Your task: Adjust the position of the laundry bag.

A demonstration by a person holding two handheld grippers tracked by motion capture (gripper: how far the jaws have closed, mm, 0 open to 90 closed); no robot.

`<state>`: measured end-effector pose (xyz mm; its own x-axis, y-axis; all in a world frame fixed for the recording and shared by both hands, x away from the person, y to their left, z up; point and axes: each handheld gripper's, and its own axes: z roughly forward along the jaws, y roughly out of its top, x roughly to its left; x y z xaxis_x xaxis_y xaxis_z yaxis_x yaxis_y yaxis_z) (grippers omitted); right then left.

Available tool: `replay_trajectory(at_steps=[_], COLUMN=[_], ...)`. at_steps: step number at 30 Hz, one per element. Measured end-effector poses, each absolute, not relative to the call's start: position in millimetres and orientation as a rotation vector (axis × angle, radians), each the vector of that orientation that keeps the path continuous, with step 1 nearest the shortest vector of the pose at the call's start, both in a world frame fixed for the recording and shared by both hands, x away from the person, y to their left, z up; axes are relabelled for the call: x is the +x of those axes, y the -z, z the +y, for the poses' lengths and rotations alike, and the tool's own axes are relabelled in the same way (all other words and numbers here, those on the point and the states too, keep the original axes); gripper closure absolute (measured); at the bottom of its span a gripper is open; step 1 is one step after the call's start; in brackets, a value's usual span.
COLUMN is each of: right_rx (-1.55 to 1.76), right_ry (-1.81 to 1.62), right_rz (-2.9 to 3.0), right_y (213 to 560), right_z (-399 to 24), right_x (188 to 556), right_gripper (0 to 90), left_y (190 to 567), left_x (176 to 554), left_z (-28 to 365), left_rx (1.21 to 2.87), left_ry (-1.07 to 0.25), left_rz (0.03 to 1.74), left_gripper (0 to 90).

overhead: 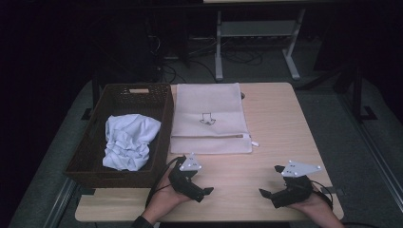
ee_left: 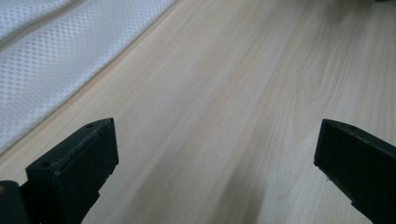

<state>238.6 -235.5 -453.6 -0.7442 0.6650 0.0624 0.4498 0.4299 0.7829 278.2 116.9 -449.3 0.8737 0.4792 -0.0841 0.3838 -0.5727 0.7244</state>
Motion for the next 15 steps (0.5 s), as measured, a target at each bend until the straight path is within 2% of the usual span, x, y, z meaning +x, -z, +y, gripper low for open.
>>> replay_trajectory(at_steps=[15], right_rx=[0.995], right_ry=[-1.223], right_rz=[2.41], right_y=[453], right_z=[-239], right_x=[238], right_gripper=[0.0], left_y=[440], left_x=[296], left_z=[113], left_rx=[2.212], left_ry=[-0.213], left_rz=[0.674], left_gripper=[0.0])
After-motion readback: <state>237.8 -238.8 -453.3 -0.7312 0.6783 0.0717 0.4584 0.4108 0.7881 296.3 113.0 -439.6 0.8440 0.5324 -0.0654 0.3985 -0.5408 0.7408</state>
